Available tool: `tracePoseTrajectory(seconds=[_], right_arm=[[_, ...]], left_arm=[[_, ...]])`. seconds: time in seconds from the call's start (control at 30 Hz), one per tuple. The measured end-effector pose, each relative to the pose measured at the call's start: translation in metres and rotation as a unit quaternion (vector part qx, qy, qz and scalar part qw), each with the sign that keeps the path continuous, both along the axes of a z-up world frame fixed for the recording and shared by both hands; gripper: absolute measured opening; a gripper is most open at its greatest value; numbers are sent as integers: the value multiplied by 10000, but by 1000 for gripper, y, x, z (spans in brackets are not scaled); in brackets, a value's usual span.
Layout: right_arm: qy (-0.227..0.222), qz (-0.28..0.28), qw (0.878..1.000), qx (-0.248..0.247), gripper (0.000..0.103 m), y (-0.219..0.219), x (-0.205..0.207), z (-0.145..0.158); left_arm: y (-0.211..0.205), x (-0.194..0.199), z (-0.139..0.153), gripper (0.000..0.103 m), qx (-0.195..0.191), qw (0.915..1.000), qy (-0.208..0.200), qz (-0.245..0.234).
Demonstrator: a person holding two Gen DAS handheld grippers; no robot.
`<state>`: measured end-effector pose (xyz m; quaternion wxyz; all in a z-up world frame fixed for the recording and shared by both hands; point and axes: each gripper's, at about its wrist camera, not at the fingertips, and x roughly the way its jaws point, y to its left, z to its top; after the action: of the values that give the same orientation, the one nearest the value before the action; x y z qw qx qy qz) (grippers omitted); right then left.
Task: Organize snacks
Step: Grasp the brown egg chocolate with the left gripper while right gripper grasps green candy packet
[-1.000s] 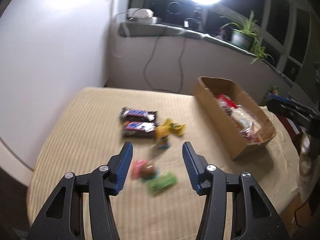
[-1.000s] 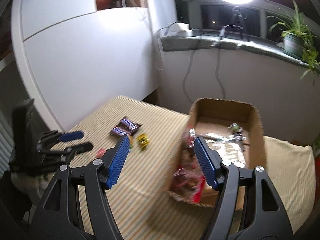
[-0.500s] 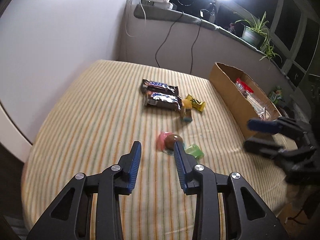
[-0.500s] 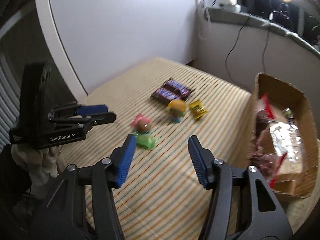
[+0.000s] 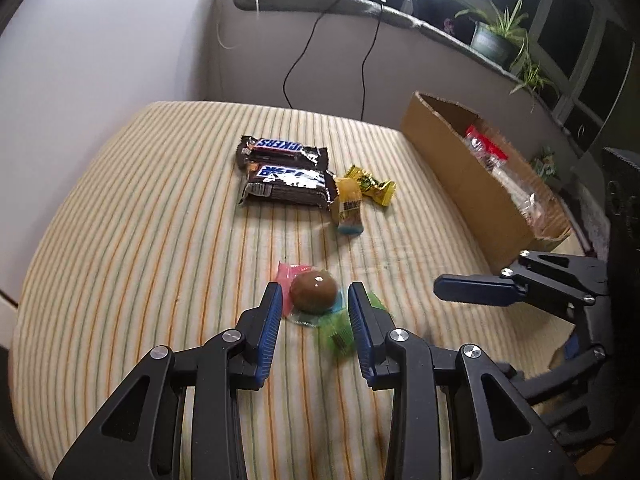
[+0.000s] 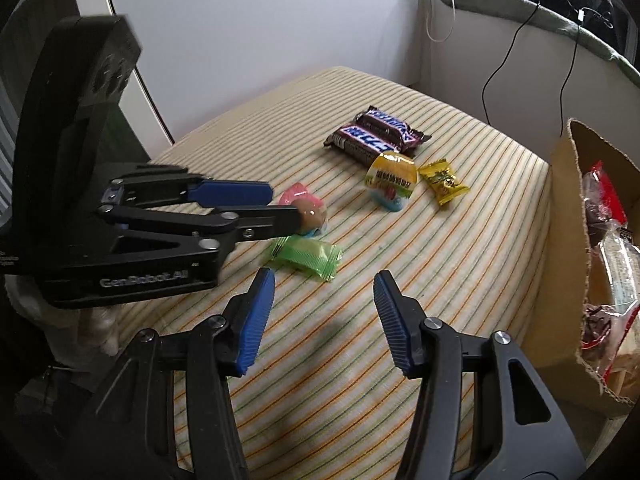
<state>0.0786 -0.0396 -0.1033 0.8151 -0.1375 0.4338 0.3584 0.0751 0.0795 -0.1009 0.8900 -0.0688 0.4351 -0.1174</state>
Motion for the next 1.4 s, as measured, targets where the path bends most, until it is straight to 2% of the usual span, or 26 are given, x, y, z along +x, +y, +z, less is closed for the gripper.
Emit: tracePoseTrajectory(seconds=[0.13,0.37,0.87,0.93,1.03,1.1,1.2,1.3,1.4], right_arm=[[-6,102,9999,-84,54,5,2,-4],[-11,218,9997,-144,54,17,8,-8],[-185,663,9968,-410,54,51,19,-24],[-211,725,9962,-437,41,54,17,-26],[-212,763,9959,-447,32,54,15,-27],[-200,741,9961,-430,31,53,15,-27],[-202,740,9961,-437,19,49,12,-26],[-172,721,9964,-418,18,45,11,-25],[-153,709,9965,-412,18,40,10,-24]], left_arm=[[1,10,-7,35,148,9998,89,31],[9,14,-7,34,276,9995,39,118],[23,18,-6,30,247,9996,-24,168],[23,18,-7,30,251,9995,-28,166],[22,19,-7,30,247,9995,-33,183],[21,19,-7,29,267,9995,-36,176],[19,20,-6,29,274,9995,-36,145],[16,21,-6,29,311,9994,-46,109],[16,26,-8,34,254,9996,8,144]])
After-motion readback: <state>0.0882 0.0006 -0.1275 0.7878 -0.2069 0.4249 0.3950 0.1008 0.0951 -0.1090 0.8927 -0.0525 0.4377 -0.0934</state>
